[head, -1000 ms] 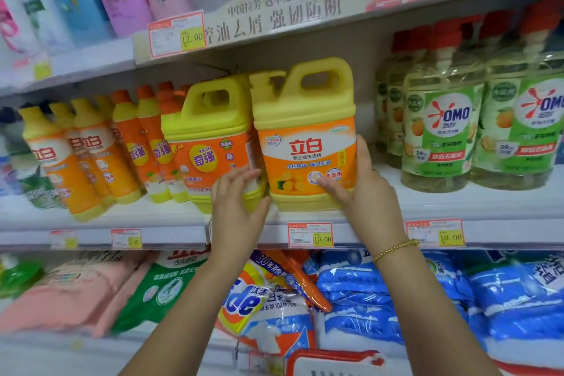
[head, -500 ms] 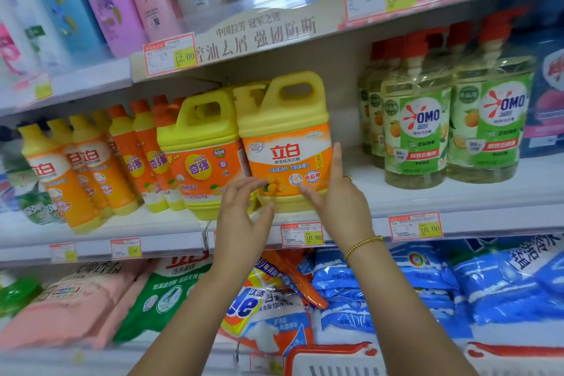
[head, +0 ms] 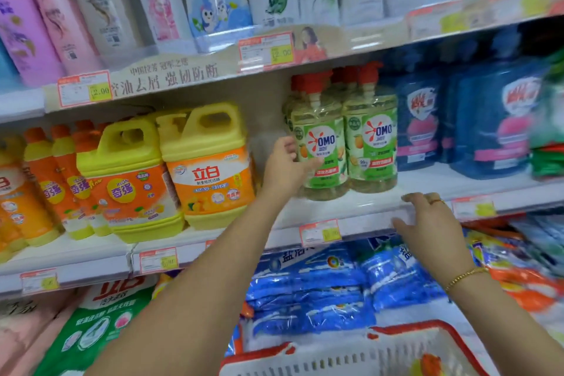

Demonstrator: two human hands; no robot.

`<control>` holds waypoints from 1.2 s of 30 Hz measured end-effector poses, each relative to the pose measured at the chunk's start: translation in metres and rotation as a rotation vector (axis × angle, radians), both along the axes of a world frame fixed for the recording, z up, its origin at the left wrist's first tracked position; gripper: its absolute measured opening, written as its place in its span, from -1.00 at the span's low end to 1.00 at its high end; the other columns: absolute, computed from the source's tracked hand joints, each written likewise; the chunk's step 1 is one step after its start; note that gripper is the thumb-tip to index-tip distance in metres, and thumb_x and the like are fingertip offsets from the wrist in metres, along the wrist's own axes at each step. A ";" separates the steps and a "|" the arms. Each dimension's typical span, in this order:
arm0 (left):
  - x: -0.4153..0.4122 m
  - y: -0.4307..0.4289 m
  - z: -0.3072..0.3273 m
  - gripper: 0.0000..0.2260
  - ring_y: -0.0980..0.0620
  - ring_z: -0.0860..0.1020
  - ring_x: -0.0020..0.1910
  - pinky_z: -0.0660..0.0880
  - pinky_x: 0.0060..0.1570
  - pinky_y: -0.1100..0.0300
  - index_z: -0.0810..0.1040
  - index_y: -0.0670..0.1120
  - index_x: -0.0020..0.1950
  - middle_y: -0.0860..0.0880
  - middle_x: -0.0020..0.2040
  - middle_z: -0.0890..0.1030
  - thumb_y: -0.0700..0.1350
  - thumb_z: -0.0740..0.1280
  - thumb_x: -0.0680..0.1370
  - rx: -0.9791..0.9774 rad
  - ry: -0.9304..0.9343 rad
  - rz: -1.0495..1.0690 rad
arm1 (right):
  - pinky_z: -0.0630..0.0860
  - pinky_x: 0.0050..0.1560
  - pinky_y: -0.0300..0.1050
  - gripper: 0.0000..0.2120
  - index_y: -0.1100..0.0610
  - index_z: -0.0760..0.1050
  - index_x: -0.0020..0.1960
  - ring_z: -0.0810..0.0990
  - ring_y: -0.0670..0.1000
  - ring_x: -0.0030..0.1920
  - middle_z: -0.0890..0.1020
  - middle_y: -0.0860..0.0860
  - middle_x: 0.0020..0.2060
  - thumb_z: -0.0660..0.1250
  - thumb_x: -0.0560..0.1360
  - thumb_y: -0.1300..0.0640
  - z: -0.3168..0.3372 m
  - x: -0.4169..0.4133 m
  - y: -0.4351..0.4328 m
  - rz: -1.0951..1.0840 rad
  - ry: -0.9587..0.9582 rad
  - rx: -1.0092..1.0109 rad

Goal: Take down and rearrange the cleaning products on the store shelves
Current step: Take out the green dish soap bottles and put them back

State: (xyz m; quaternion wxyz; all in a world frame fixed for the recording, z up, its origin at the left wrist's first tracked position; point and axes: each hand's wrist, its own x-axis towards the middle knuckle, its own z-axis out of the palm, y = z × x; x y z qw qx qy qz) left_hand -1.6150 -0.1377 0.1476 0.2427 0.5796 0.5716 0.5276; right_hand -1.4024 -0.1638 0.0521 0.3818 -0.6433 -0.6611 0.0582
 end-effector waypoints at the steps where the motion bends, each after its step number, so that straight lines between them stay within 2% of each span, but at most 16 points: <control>1: 0.004 0.013 0.008 -0.40 0.03 0.52 0.15 0.49 0.16 0.11 0.39 -0.19 0.31 0.02 0.18 0.53 -0.13 0.56 0.36 -0.022 -0.050 0.022 | 0.44 0.05 0.05 -0.56 0.27 0.44 0.27 0.48 0.29 0.10 0.46 0.26 0.15 0.42 0.42 0.22 -0.004 0.008 0.002 0.014 0.007 -0.021; 3: 0.009 0.035 0.020 -0.44 0.00 0.60 0.05 0.56 -0.02 0.12 0.47 -0.21 0.21 -0.03 0.10 0.61 -0.04 0.58 0.33 -0.040 -0.139 0.065 | 0.42 0.07 0.04 -0.53 0.24 0.40 0.31 0.49 0.26 0.07 0.44 0.23 0.17 0.40 0.44 0.20 -0.010 0.018 0.007 0.041 0.032 0.001; 5: 0.016 0.045 0.024 -0.55 0.04 0.61 -0.11 0.48 -0.25 0.25 0.54 -0.20 0.15 -0.07 0.01 0.64 -0.01 0.54 0.37 -0.074 -0.203 0.040 | 0.41 0.08 0.05 -0.53 0.22 0.39 0.32 0.46 0.23 0.08 0.44 0.20 0.15 0.39 0.45 0.18 -0.013 0.021 0.012 0.037 0.058 0.055; 6: 0.018 0.051 0.021 -0.60 0.06 0.61 -0.15 0.47 -0.28 0.28 0.55 -0.19 0.14 -0.09 0.01 0.65 -0.04 0.52 0.39 -0.087 -0.218 0.020 | 0.41 0.08 0.06 -0.54 0.20 0.39 0.32 0.44 0.22 0.11 0.44 0.18 0.14 0.39 0.46 0.17 -0.015 0.021 0.015 0.034 0.067 0.084; 9: 0.016 0.063 0.011 -0.54 0.02 0.64 -0.09 0.55 -0.11 0.19 0.55 -0.20 0.19 -0.14 0.10 0.66 -0.13 0.55 0.34 -0.096 -0.237 -0.009 | 0.43 0.05 0.04 -0.59 0.17 0.44 0.28 0.42 0.19 0.11 0.44 0.15 0.12 0.39 0.45 0.17 -0.020 0.018 0.021 0.059 0.096 0.165; 13: 0.012 0.057 0.015 -0.37 0.01 0.67 -0.04 0.56 0.12 0.02 0.56 -0.17 0.22 -0.07 0.02 0.69 -0.04 0.57 0.18 -0.095 -0.152 -0.011 | 0.46 -0.06 0.00 -0.71 0.11 0.51 0.18 0.42 0.16 0.08 0.44 0.12 0.07 0.38 0.46 0.15 -0.022 0.015 0.032 0.063 0.162 0.196; 17: 0.015 0.035 0.013 -0.39 0.01 0.67 -0.02 0.58 0.07 0.02 0.55 -0.08 0.18 -0.04 0.03 0.69 -0.05 0.57 0.16 -0.005 -0.091 -0.006 | 0.41 0.01 -0.04 -0.73 0.10 0.51 0.14 0.41 0.13 0.13 0.44 0.10 0.04 0.39 0.46 0.08 -0.012 0.004 0.037 0.067 0.366 0.189; 21: 0.013 0.003 -0.001 -0.28 0.05 0.64 0.09 0.56 0.11 0.01 0.47 0.02 0.26 0.04 0.12 0.66 -0.04 0.66 0.16 0.128 -0.017 0.031 | 0.40 0.11 -0.09 -0.58 0.01 0.43 0.28 0.41 0.02 0.16 0.44 0.05 0.18 0.41 0.45 0.11 0.005 -0.017 0.035 0.268 0.534 0.233; 23: 0.016 -0.017 -0.009 -0.19 0.07 0.60 0.14 0.54 0.15 0.02 0.43 0.02 0.29 0.04 0.16 0.63 -0.10 0.68 0.10 0.207 -0.013 0.069 | 0.44 0.18 -0.07 -0.52 -0.06 0.38 0.35 0.41 -0.08 0.13 0.40 0.01 0.24 0.39 0.48 0.16 0.010 -0.027 0.030 0.369 0.569 0.239; 25: 0.021 -0.039 -0.017 -0.13 0.13 0.57 0.18 0.53 0.16 0.15 0.40 0.03 0.32 0.04 0.20 0.59 -0.20 0.68 0.09 0.272 0.030 0.074 | 0.44 0.21 -0.10 -0.41 -0.13 0.27 0.42 0.41 -0.11 0.14 0.36 -0.02 0.30 0.38 0.48 0.17 0.008 -0.035 0.024 0.453 0.534 0.199; 28: 0.025 -0.071 -0.023 -0.16 0.28 0.53 0.14 0.47 0.04 0.42 0.38 0.11 0.31 0.16 0.18 0.56 -0.27 0.65 0.13 0.333 0.130 0.082 | 0.45 0.04 -0.27 -0.25 -0.24 0.12 0.45 0.41 -0.20 -0.03 0.30 -0.08 0.36 0.44 0.42 0.09 0.002 -0.048 0.013 0.566 0.436 0.135; 31: 0.021 -0.097 -0.014 -0.19 0.31 0.52 0.16 0.45 0.03 0.45 0.39 0.18 0.27 0.23 0.17 0.56 -0.24 0.65 0.15 0.357 0.149 0.076 | 0.38 -0.14 -0.44 -0.24 -0.41 0.04 0.37 0.45 -0.27 -0.11 0.30 -0.17 0.36 0.44 0.42 0.03 -0.001 -0.055 -0.001 0.652 0.385 0.190; 33: 0.016 -0.114 -0.006 -0.17 0.24 0.54 0.17 0.50 0.07 0.36 0.41 0.18 0.26 0.20 0.16 0.59 -0.13 0.68 0.08 0.370 0.112 0.086 | 0.39 -0.10 -0.44 -0.21 -0.51 -0.06 0.32 0.42 -0.36 -0.02 0.27 -0.22 0.38 0.41 0.43 0.00 0.001 -0.056 -0.012 0.685 0.384 0.234; 36: 0.010 -0.139 0.006 -0.11 0.23 0.60 0.06 0.55 -0.06 0.36 0.46 0.12 0.24 0.17 0.07 0.64 -0.02 0.68 -0.05 0.353 0.005 0.141 | 0.31 0.09 -0.54 -0.14 -0.45 -0.13 0.41 0.21 -0.45 0.23 0.12 -0.25 0.44 0.41 0.41 -0.07 0.006 -0.057 -0.035 0.696 0.324 0.309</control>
